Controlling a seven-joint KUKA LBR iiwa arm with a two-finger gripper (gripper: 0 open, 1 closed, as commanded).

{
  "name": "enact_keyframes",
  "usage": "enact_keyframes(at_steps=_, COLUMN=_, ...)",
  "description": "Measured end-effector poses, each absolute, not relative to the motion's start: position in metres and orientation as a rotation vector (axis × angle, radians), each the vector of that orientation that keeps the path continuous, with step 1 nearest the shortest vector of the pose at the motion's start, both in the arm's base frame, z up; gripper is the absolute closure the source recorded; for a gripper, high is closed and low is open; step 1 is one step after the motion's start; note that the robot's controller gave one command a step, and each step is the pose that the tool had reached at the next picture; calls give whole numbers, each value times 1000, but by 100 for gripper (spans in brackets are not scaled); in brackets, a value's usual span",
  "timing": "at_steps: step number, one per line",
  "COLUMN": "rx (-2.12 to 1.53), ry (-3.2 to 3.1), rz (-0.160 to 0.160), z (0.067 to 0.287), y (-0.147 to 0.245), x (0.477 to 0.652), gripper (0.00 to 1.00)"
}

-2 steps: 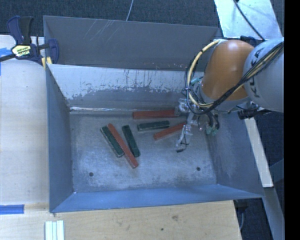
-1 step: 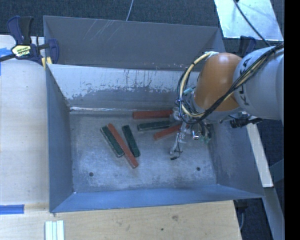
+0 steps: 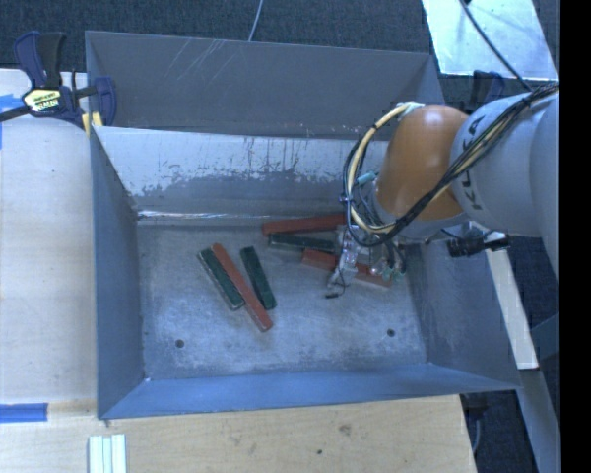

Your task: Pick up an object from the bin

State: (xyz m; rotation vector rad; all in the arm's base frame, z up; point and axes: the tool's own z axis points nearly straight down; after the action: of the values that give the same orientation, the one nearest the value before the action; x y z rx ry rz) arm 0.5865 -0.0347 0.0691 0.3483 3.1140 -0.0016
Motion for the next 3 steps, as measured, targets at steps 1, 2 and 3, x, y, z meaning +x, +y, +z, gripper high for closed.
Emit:
enact_keyframes(at_steps=1, rx=361, ry=3112, rz=-1, z=71, y=-34, x=586, gripper=100)
enact_keyframes(at_steps=2, rx=363, ry=3115, rz=-1, z=74, y=-33, x=586, gripper=100)
enact_keyframes(at_steps=3, rx=362, ry=3125, rz=0, z=90, y=-33, x=584, gripper=100)
